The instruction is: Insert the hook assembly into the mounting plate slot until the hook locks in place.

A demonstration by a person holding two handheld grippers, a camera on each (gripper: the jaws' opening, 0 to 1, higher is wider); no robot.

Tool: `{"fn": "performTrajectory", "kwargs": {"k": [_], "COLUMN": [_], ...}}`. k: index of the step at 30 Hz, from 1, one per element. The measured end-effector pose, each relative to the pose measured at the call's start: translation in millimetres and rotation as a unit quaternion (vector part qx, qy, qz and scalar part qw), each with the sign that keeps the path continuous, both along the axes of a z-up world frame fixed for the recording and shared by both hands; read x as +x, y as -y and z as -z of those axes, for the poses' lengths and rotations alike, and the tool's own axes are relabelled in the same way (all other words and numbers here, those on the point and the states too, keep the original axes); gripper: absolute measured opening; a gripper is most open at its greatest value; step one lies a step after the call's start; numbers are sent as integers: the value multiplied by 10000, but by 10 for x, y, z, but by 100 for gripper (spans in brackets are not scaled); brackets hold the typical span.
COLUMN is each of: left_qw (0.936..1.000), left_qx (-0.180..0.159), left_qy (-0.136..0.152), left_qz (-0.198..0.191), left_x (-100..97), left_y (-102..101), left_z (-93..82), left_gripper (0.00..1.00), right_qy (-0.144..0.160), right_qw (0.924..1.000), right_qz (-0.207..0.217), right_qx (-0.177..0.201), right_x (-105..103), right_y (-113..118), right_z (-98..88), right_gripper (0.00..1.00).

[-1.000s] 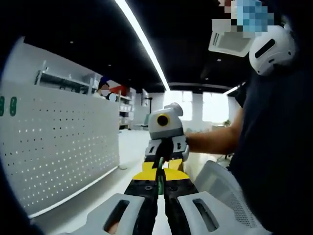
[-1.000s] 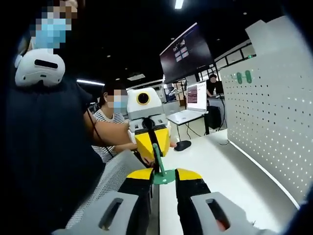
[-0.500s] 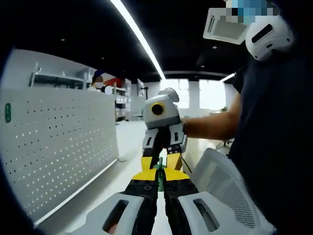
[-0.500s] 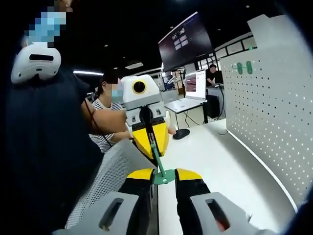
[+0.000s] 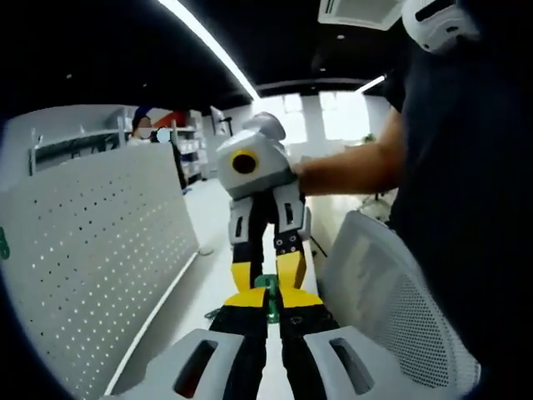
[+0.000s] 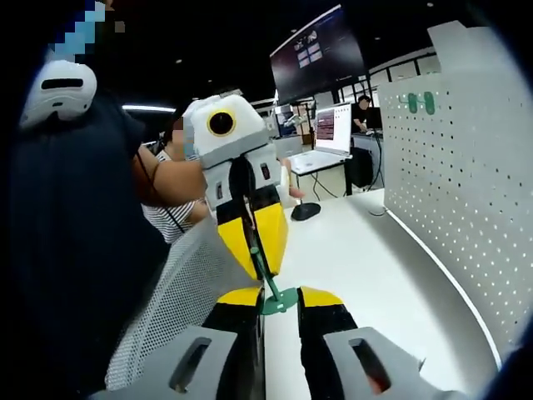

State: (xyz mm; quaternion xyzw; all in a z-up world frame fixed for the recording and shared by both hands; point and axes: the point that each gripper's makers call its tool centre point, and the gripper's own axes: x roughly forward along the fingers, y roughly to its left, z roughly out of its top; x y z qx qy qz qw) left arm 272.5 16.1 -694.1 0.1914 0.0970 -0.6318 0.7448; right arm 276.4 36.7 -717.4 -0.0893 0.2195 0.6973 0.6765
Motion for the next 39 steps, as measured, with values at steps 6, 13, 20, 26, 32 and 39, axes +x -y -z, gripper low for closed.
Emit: {"fn": "performTrajectory", "kwargs": {"k": [6, 13, 20, 26, 32, 39], "left_qw": [9993, 9994, 9998, 9994, 9967, 9846], "left_qx": [327, 322, 205, -246, -632, -1503], "left_qy": [166, 99, 30, -246, -494, -881], "left_qz": [32, -44, -38, -15, -92, -142], "left_x": [27, 50, 58, 53, 62, 53], "left_y": [32, 27, 6, -22, -83, -174], "left_z": [81, 84, 82, 42, 11, -164], "left_gripper": [5, 4, 3, 2, 2, 2], "right_qy": [45, 13, 58, 132, 186, 57], "right_qw": [9999, 9998, 9998, 9999, 9997, 9983], "right_qz": [53, 109, 91, 30, 55, 117], "right_qx": [-146, -175, -158, -14, 133, 568], "right_x": [30, 45, 35, 8, -2, -20], "right_y": [15, 27, 22, 27, 42, 50], "right_z": [46, 57, 54, 1, -48, -206], "right_gripper": [14, 14, 15, 16, 16, 16]}}
